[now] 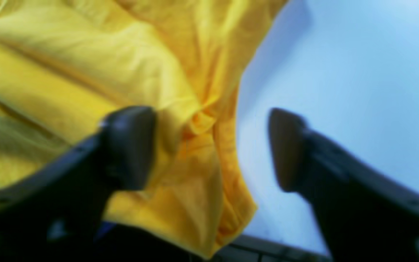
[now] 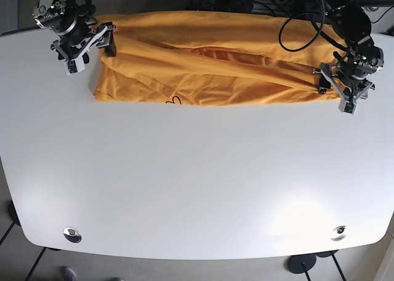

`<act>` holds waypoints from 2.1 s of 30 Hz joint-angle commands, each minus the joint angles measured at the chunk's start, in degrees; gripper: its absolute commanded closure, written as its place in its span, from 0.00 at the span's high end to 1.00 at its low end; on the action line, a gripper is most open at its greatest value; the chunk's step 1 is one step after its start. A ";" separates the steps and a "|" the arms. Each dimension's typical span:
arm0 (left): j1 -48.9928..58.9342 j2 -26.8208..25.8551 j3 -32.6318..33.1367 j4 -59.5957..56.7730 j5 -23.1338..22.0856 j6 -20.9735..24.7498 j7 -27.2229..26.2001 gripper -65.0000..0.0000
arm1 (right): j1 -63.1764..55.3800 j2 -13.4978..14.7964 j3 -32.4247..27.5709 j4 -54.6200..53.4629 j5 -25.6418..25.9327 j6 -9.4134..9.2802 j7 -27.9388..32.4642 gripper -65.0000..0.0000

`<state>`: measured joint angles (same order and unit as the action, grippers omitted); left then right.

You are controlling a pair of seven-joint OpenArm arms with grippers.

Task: Fold the T-shirt properly
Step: 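Lay the folded edge down and release with both grippers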

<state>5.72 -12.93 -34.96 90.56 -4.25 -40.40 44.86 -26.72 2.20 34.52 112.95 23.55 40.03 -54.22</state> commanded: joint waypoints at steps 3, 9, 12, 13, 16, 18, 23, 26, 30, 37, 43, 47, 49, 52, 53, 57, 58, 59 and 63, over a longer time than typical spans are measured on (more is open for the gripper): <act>-0.66 0.58 -0.25 8.29 -0.36 0.40 -0.77 0.62 | 0.48 0.66 1.21 2.70 5.68 -0.03 4.15 0.78; 4.00 4.01 0.02 14.10 -0.28 0.40 -0.69 0.62 | 0.74 1.89 -6.26 2.61 12.89 -0.03 3.97 0.78; 7.25 4.71 -0.16 14.10 -0.28 0.40 -0.69 0.62 | -0.66 1.80 -10.30 1.12 12.80 -0.03 3.97 0.76; 8.31 4.88 -0.16 14.18 -0.28 0.40 -0.69 0.62 | -0.75 1.80 -11.09 0.15 12.71 -0.03 4.06 0.71; 10.86 5.50 -0.25 13.57 -0.28 0.40 -0.86 0.62 | -0.75 1.80 -11.71 -4.15 9.81 -0.03 4.15 0.39; 11.12 5.59 -0.25 10.84 -0.28 0.40 -0.95 0.62 | 1.45 1.45 -11.71 -9.69 5.33 -0.03 4.33 0.15; 7.52 5.50 -0.07 4.69 0.08 0.40 -1.04 0.62 | 6.81 3.56 -9.42 -21.30 3.22 -0.03 7.75 0.12; 3.03 5.15 -0.07 -0.67 0.08 0.40 -1.04 0.62 | 10.24 5.50 -9.34 -24.46 3.13 -0.03 9.69 0.12; -3.39 3.48 0.10 -6.83 -0.01 0.40 -1.13 0.62 | 14.90 7.61 -9.16 -27.54 3.04 -0.03 9.95 0.12; -12.53 3.48 0.19 -9.73 -0.28 0.40 -0.69 0.62 | 17.80 7.96 -9.25 -28.51 2.95 -0.03 9.95 0.12; -11.30 3.13 -1.83 3.99 -4.67 0.40 6.00 0.62 | 17.80 7.87 -9.42 -27.98 3.22 -0.03 9.95 0.12; -11.30 1.72 -7.37 3.81 -8.72 0.40 9.34 0.63 | 17.80 7.25 -9.51 -27.98 3.22 -0.03 9.95 0.12; -11.30 0.84 -7.63 3.11 -11.27 0.40 12.41 0.65 | 17.80 6.90 -9.42 -27.98 3.04 -0.03 9.95 0.12; -10.77 -0.57 -11.24 0.12 -16.72 0.40 14.00 0.79 | 17.71 6.55 -9.51 -27.98 3.13 -0.03 9.95 0.12; -10.33 -0.48 -12.73 -1.64 -18.03 0.40 14.00 0.80 | 17.71 5.58 -9.51 -27.98 3.04 -0.03 9.95 0.12; -10.42 -2.50 -13.44 -8.32 -18.74 0.40 13.73 0.81 | 17.71 5.41 -9.51 -27.98 3.04 -0.03 9.95 0.12; -10.51 -2.85 -14.49 -11.14 -18.74 0.40 13.73 0.81 | 17.71 5.32 -9.51 -27.98 3.04 -0.03 9.95 0.12; -10.51 -3.03 -15.90 -13.33 -18.74 0.40 13.73 0.81 | 17.71 5.32 -9.51 -27.98 3.04 -0.03 9.95 0.12; -10.59 -3.82 -17.39 -17.99 -20.85 0.40 13.73 0.81 | 17.71 5.23 -9.51 -27.98 3.04 -0.03 9.95 0.12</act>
<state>-4.14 -16.03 -52.47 71.57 -24.64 -39.92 58.85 -9.08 7.14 24.93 84.33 27.40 40.10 -43.13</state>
